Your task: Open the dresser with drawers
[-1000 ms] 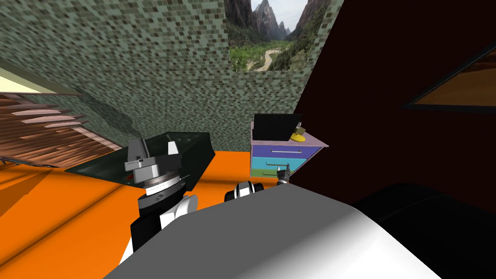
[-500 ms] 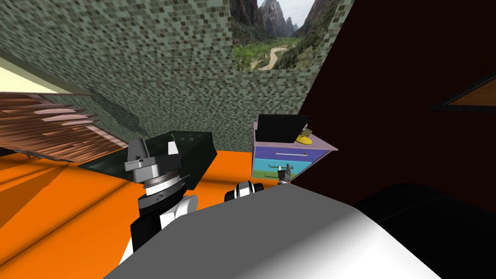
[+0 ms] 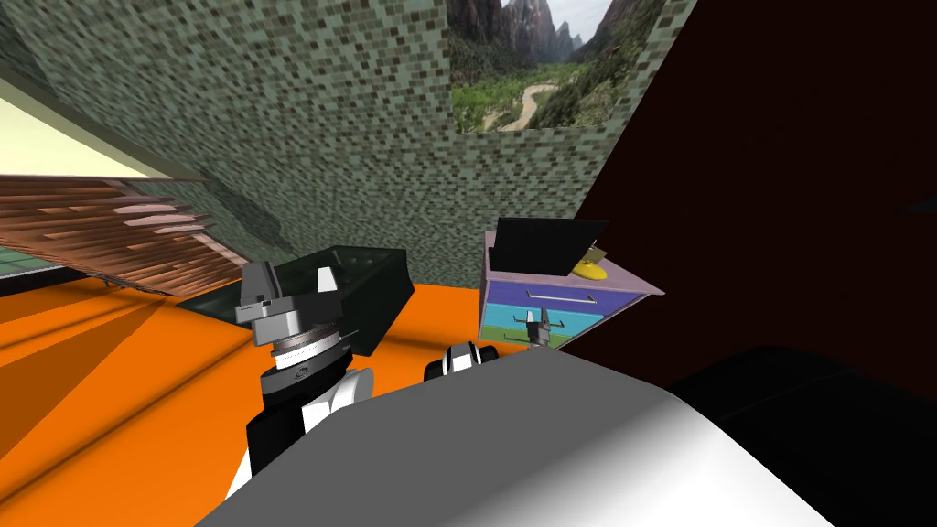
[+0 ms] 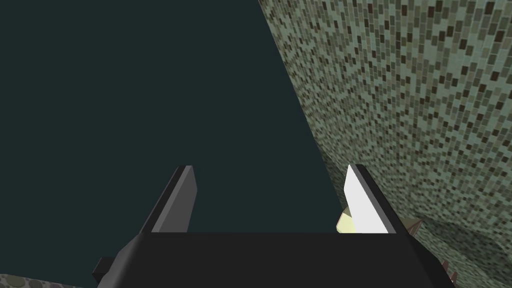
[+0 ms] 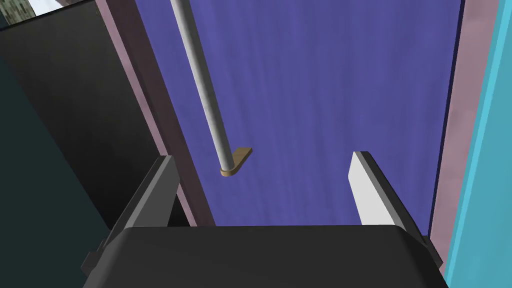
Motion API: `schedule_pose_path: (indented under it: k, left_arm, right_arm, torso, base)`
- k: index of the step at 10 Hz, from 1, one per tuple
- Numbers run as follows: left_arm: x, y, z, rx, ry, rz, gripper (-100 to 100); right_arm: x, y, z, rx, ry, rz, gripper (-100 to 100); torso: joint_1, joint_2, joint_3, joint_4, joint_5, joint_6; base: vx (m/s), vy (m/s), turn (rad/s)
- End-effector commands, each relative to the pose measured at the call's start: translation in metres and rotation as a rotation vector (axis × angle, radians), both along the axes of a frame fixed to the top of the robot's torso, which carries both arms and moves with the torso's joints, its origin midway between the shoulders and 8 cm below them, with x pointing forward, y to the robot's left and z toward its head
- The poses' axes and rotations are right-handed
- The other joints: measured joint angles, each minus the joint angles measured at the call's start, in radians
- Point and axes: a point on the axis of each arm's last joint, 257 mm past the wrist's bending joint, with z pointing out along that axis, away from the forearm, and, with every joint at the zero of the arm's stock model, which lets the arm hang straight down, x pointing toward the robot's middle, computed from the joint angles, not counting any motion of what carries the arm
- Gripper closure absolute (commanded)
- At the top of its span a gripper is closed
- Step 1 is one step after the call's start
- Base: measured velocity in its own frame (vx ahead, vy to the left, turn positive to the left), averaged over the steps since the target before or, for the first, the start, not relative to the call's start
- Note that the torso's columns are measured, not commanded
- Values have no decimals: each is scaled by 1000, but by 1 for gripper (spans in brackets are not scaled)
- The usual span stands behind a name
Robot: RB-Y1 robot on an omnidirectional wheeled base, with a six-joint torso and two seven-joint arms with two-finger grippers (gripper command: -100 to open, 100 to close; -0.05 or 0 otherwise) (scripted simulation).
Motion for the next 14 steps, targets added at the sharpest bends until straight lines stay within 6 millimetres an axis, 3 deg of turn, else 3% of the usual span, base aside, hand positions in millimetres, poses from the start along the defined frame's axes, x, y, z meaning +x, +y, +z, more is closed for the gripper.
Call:
schedule_pose_path:
  k: [1,4,5,9,10,11,14]
  left_arm:
    - [0,0,0,0,0,0,0]
    - [0,0,0,0,0,0,0]
    - [0,0,0,0,0,0,0]
    - [0,0,0,0,0,0,0]
    - [0,0,0,0,0,0,0]
    - [0,0,0,0,0,0,0]
    - [0,0,0,0,0,0,0]
  right_arm:
    - [-2,4,12,-81,-27,27,-100]
    - [-4,8,27,-192,-55,75,-100]
    - [-3,7,22,-166,-47,65,-100]
    - [26,-23,42,-172,-50,60,-100]
    - [22,-21,39,-173,-51,60,-100]
    - [11,-8,32,-172,-49,62,100]
    - [-3,7,23,-172,-50,66,100]
  torso:
    - [0,2,1,0,0,0]
    - [0,1,1,0,0,0]
    - [0,0,0,0,0,0]
    - [1,2,1,1,0,0]
    - [0,1,1,0,0,0]
    - [-2,0,0,0,-1,0]
    - [-3,-2,-1,0,-1,-1]
  base:
    - [30,5,62]
    - [47,1,82]
    - [26,0,22]
    - [-13,42,14]
    - [-5,18,2]
    - [3,-32,-18]
    - [9,-40,-12]
